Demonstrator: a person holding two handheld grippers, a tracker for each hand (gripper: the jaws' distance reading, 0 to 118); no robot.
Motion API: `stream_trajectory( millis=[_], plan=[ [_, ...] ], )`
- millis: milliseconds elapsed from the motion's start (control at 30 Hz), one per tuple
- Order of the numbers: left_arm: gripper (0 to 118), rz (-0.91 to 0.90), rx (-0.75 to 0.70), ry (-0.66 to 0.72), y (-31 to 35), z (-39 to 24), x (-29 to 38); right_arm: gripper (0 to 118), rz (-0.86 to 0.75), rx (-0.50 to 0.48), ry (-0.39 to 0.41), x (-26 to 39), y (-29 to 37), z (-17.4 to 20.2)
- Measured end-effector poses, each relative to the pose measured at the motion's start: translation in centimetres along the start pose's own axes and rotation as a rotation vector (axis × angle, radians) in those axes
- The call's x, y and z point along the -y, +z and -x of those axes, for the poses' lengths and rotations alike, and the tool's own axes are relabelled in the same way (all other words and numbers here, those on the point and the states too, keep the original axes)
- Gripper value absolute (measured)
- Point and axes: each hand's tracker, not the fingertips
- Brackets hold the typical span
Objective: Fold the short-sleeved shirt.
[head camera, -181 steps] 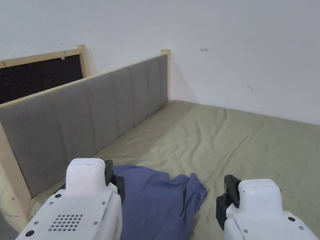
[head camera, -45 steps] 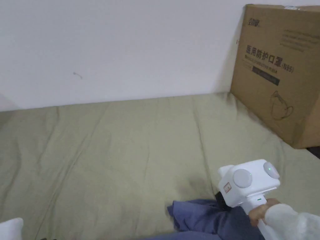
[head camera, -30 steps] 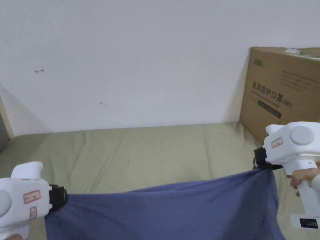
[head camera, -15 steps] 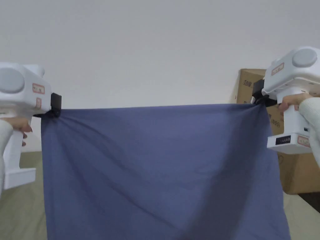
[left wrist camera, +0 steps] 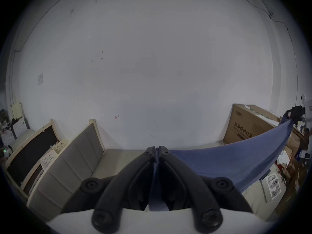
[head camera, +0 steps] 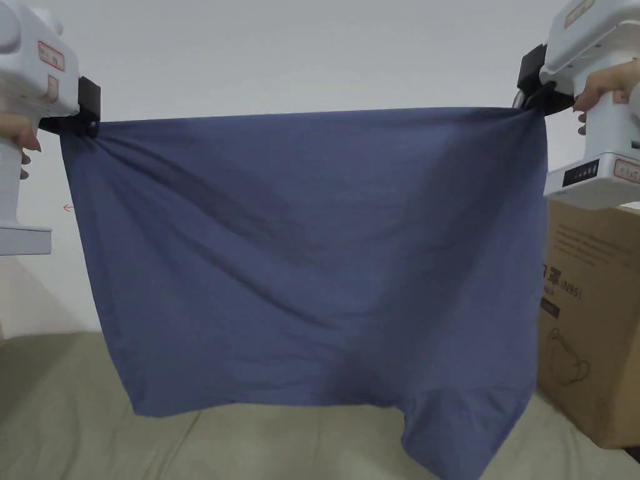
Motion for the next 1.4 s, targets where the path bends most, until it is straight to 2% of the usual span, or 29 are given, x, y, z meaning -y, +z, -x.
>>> stream_trajectory(
  millis=[67,200,333,467,600,700,767,900,1033,1067,1233,1300,1400],
  plan=[
    [2,0.031,-0.003,-0.011,-0.3,-0.8,2.5,3,0.009,-0.012,0.005,1.7,-1.1,-0.1],
    [2,0.167,0.005,0.003,-4.1,-0.7,9.5,3,0.141,0.032,0.032,7.8,-6.3,-1.1],
    [2,0.326,-0.029,-0.006,-10.3,-0.7,19.2,3,0.307,0.068,-0.030,16.5,-14.3,-4.1],
    [2,0.523,-0.032,0.003,-15.6,-1.1,29.9,3,0.514,0.150,-0.041,26.6,-22.2,-8.1],
    [2,0.638,-0.030,0.060,-18.3,-0.9,38.4,3,0.655,0.207,-0.101,35.2,-25.9,-11.8],
    [2,0.689,-0.023,0.041,-18.4,-0.3,41.6,3,0.723,0.223,-0.128,39.1,-26.2,-13.9],
    [2,0.662,-0.008,0.092,-17.0,0.1,42.2,3,0.717,0.213,-0.135,40.3,-25.4,-14.9],
    [2,0.621,0.019,0.099,-11.8,0.7,42.7,3,0.667,0.177,-0.102,40.0,-21.0,-15.6],
    [2,0.570,0.023,0.053,-4.1,0.7,44.1,3,0.586,0.122,-0.141,40.5,-12.8,-15.9],
    [2,0.561,0.024,0.042,-2.0,0.6,44.6,3,0.574,0.119,-0.150,41.8,-9.0,-14.5],
    [2,0.569,0.036,-0.022,9.0,-0.2,49.7,3,0.498,0.184,-0.161,48.3,2.6,-14.7],
    [2,0.595,0.040,-0.046,12.8,-0.2,52.2,3,0.503,0.185,-0.142,51.0,6.1,-14.8],
    [2,0.623,0.026,-0.021,17.2,0.1,55.3,3,0.507,0.203,-0.051,54.4,10.3,-14.5]
  ],
)
